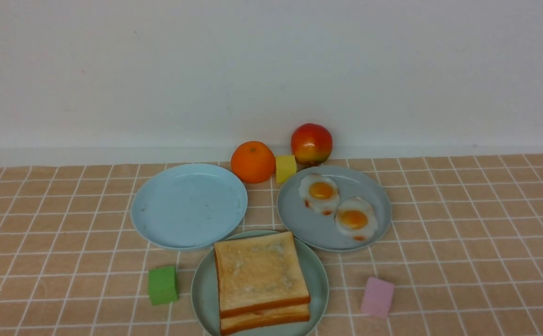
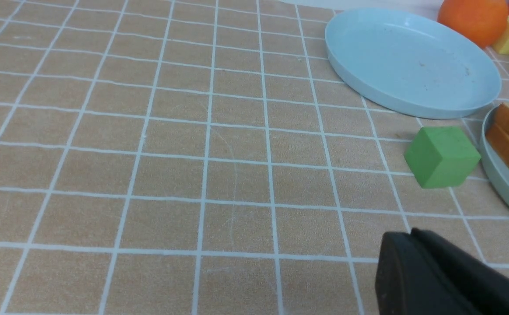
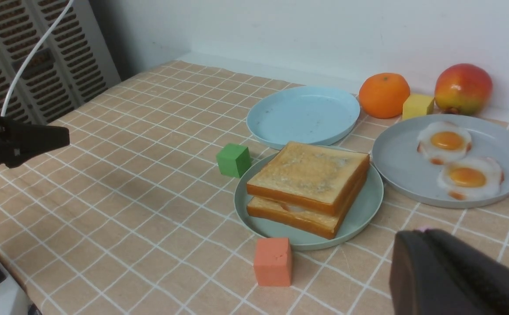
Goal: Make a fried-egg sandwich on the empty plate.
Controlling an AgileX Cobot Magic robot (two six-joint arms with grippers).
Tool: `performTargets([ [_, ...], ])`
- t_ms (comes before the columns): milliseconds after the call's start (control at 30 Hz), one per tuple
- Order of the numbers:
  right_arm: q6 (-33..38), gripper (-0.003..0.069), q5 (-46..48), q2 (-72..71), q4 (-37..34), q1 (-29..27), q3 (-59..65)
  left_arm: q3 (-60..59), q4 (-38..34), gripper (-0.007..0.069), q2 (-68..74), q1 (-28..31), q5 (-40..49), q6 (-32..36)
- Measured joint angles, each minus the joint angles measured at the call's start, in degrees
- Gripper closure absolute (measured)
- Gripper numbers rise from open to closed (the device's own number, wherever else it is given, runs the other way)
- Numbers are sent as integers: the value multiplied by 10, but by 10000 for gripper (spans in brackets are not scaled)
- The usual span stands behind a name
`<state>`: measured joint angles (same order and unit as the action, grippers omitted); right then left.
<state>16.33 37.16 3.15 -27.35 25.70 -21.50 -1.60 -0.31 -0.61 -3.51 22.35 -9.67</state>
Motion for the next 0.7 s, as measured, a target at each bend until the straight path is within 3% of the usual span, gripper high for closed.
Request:
performTargets([
  [167, 0, 624, -8, -4, 27, -29, 0, 0, 0, 603, 0, 0, 0, 0],
  [367, -24, 617, -26, -7, 129, -112, 3, 0, 0, 595, 0, 0, 0, 0],
  [500, -84, 612, -35, -10, 209, -170, 37, 0, 0, 589, 0, 0, 0, 0],
  [700, -150, 606, -85, -38, 269, -194, 131, 0, 0, 587, 0, 0, 0, 0],
])
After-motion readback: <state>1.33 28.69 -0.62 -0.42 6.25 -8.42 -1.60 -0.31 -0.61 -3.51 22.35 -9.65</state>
